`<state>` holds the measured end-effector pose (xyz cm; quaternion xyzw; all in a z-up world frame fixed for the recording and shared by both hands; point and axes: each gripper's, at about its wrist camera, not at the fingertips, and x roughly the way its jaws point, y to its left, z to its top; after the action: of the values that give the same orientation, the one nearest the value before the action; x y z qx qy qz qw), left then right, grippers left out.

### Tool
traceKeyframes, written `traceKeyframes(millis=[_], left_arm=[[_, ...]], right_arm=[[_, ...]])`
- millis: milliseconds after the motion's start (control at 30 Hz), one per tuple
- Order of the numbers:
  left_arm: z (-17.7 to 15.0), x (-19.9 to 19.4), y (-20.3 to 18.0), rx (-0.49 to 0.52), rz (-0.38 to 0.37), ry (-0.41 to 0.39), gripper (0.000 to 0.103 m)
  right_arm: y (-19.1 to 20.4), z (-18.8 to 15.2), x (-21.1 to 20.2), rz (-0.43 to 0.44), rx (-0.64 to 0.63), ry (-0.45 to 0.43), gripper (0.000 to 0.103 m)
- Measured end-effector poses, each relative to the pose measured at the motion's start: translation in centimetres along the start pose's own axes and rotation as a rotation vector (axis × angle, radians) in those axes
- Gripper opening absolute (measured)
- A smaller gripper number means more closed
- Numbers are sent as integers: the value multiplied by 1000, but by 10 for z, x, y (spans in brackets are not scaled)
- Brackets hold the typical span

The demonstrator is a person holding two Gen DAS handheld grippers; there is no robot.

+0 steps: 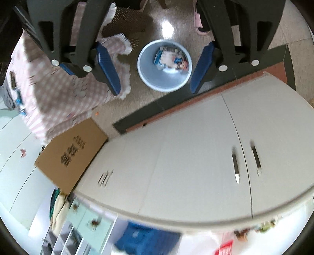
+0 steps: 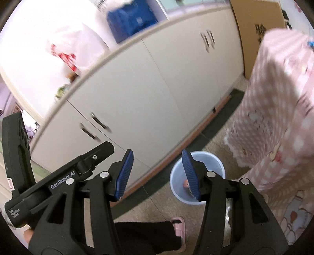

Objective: Collect trash
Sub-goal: 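Move both grippers back up to the table, then grasp the dark gold wrapper with the right gripper while the left grasps the blue-white tube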

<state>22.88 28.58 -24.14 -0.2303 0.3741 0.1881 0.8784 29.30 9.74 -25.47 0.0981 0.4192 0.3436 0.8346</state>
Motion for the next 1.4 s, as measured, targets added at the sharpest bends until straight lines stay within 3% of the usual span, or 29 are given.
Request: traceKeyframes(millis=[267, 500, 700, 867, 967, 1167, 1200, 1333, 1400], left_arm=[[12, -52, -56, 85, -65, -106, 78], [8, -55, -150, 252, -172, -89, 78], [-1, -43, -232, 387, -216, -60, 80], [-10, -19, -290, 445, -272, 9, 80], [-18, 2, -331, 508, -285, 50, 80], [-26, 36, -379, 564, -296, 109, 80], [-26, 41, -384, 570, -299, 117, 80], [-33, 58, -408, 603, -302, 142, 80], [-35, 65, -419, 623, -296, 147, 80]], right_arm=[[-2, 21, -81, -31, -11, -157, 56], [-64, 38, -145, -164, 41, -268, 61], [-134, 46, -189, -318, 110, -329, 66], [-200, 53, -211, -479, 195, -312, 67], [-239, 62, -211, -557, 225, -259, 67], [-274, 74, -192, -587, 179, -148, 66], [-279, 76, -187, -588, 163, -129, 65], [-282, 81, -179, -547, 124, -86, 34], [-283, 84, -177, -538, 92, -77, 24]])
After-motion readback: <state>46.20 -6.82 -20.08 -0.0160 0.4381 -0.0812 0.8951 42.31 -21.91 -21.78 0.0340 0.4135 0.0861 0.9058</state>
